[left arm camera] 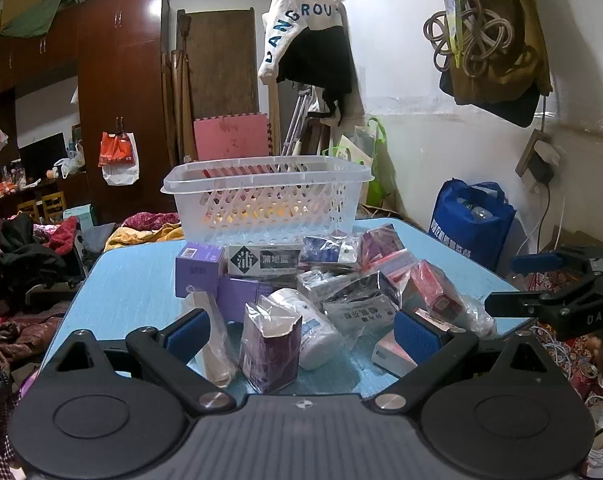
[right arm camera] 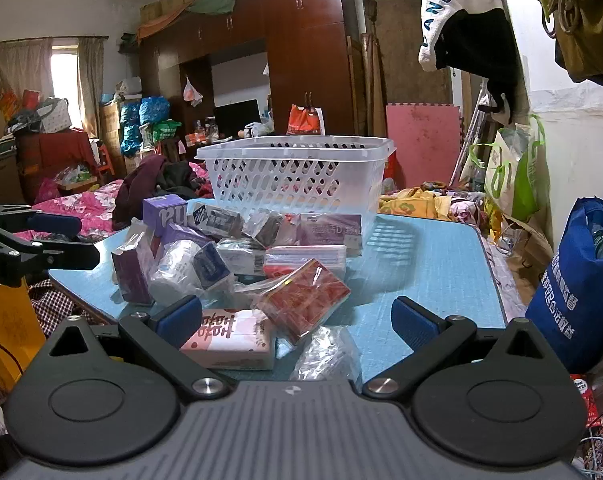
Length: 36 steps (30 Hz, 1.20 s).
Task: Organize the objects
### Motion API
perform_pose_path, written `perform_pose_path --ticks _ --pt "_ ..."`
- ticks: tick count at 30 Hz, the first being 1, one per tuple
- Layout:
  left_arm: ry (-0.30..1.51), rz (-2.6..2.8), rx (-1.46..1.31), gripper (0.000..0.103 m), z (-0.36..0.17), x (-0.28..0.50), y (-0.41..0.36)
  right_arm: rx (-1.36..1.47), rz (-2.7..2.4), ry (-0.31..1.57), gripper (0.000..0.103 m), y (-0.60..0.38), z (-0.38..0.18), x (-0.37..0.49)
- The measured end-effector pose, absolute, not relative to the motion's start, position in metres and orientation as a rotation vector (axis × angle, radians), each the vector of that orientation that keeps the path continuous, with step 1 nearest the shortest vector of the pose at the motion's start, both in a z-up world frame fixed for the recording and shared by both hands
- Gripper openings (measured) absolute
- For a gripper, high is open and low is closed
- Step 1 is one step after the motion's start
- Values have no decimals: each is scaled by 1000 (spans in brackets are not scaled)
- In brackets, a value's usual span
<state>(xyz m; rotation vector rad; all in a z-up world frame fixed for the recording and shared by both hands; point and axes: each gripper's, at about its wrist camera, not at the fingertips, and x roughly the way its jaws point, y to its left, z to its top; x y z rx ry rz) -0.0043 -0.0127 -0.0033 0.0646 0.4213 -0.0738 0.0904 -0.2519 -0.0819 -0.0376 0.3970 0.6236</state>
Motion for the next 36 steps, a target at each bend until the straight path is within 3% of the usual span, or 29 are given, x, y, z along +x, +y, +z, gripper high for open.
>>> perform_pose_path --ticks 12,18,36 --pt "400 -80 53 103 -2 -4 -11 -44 628 401 103 -252 -82 91" --pt "301 -22 40 103 0 -4 -6 -53 633 403 103 -251 -83 90" --pt "370 -21 82 103 -2 3 -6 -56 634 412 103 -251 -84 91"
